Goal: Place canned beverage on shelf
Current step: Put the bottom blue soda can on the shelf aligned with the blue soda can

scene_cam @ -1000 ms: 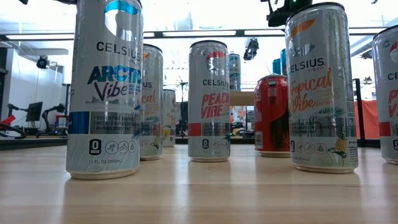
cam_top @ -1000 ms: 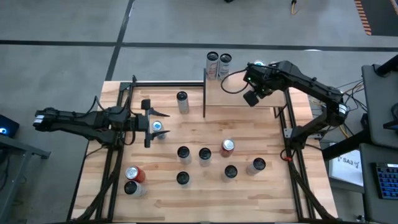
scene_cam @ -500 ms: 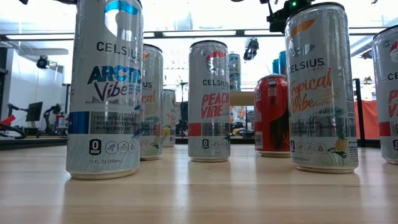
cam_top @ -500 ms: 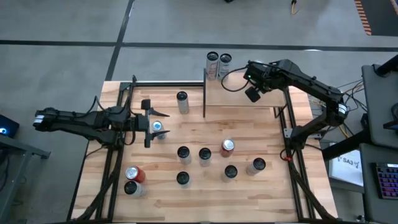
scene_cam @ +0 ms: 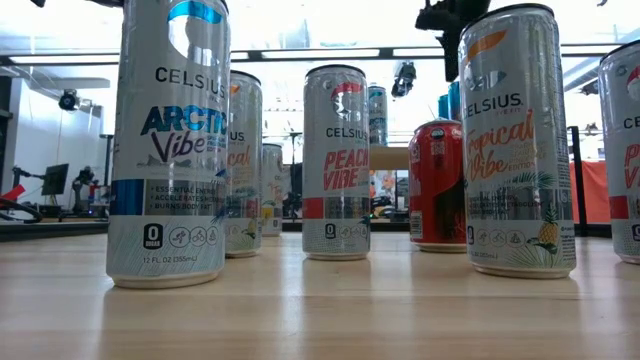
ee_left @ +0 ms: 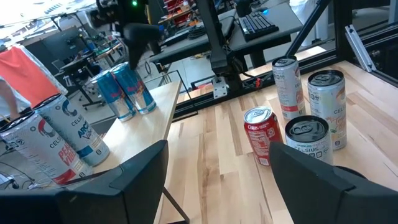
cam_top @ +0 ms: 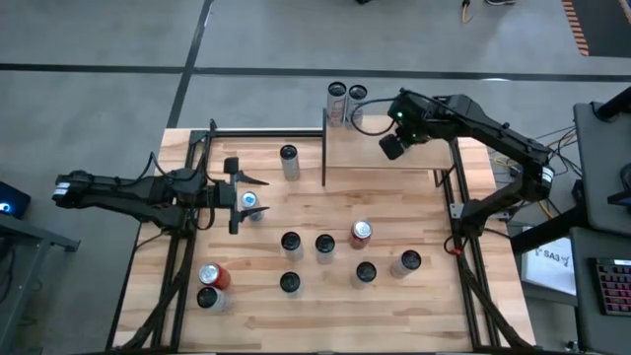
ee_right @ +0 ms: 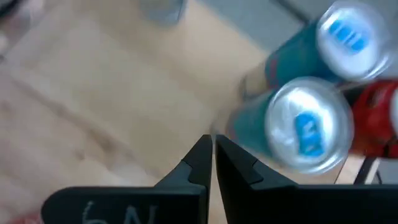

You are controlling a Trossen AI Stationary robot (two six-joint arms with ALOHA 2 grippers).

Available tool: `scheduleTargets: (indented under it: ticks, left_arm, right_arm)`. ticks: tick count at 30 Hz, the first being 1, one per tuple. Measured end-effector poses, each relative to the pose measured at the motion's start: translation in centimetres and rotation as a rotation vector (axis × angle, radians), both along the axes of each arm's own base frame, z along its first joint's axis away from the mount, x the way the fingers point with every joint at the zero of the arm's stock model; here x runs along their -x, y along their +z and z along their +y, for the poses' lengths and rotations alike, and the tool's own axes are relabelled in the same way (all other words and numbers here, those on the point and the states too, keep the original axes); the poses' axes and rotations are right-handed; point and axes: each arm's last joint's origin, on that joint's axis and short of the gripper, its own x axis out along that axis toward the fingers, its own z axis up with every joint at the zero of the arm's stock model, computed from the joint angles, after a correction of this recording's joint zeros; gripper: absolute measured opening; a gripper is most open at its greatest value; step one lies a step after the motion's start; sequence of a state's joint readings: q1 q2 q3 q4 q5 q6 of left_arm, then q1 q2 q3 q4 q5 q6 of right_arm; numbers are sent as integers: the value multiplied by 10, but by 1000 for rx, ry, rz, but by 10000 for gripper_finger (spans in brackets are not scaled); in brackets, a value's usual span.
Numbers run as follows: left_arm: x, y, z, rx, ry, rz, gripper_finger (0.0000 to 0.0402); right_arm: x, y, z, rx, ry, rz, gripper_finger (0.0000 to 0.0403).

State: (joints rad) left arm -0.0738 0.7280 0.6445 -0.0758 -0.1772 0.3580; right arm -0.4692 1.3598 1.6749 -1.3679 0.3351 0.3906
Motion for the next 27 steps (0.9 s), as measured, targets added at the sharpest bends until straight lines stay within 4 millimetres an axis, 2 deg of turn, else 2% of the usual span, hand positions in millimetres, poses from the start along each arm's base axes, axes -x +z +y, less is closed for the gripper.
scheduleTargets:
  ticks: [6, 19, 27]
  left_arm:
    - [0, 0, 0, 0, 0, 0, 262]
    - [0, 0, 0, 0, 0, 0, 262]
    - [0, 0, 0, 0, 0, 0, 262]
  right_arm:
    - [1, 5, -7, 213, -117, 47, 12]
    - [-3, -9, -9, 200, -120, 80, 12]
    - [-2, -8, -7, 163, -92, 59, 12]
